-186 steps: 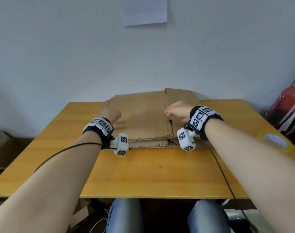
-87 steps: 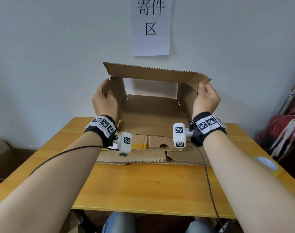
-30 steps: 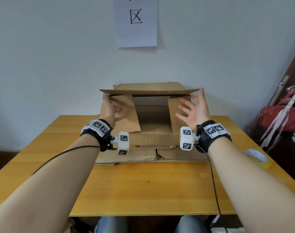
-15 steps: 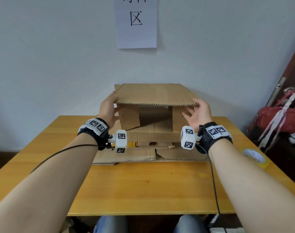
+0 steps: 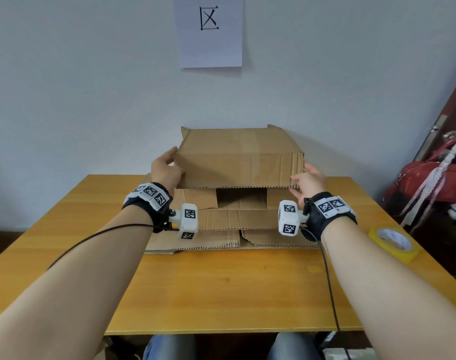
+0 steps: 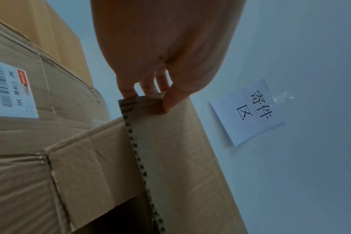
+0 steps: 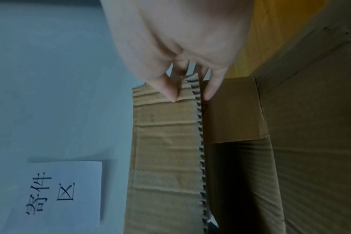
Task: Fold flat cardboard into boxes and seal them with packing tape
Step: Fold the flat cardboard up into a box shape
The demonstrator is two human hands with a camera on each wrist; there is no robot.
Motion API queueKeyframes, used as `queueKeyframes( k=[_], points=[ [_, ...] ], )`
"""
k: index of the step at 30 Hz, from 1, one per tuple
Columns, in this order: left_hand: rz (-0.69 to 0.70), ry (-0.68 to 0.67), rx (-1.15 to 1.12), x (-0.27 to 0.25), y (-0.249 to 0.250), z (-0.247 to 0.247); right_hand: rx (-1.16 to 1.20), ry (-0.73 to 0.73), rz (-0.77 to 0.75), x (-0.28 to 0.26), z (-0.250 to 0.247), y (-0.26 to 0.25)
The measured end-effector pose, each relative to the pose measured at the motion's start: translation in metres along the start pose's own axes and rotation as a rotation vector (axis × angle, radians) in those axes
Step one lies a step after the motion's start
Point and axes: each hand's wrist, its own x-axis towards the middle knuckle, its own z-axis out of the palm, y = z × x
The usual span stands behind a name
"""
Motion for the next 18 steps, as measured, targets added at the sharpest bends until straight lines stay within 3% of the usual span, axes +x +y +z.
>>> queueKeyframes(
  k=[8, 13, 16, 18],
  points=[
    [-0.033, 0.054, 0.09, -0.003, -0.002, 0.005, -0.187, 0.132, -0.006, 0.006, -0.002, 0.008],
    [-0.283, -0.027, 0.206, 0.001, -0.011, -0.006, -0.338, 0.12, 0.061, 0.009, -0.009, 0.007],
    [-0.294, -0.125, 0.413, 0.005, -0.016, -0.007, -0.397, 0.085, 0.14, 0.007, -0.013, 0.006],
    [-0.329, -0.142, 0.411, -0.009, -0.007, -0.004, -0.438, 0.054, 0.175, 0.009, -0.016, 0.007]
  ],
)
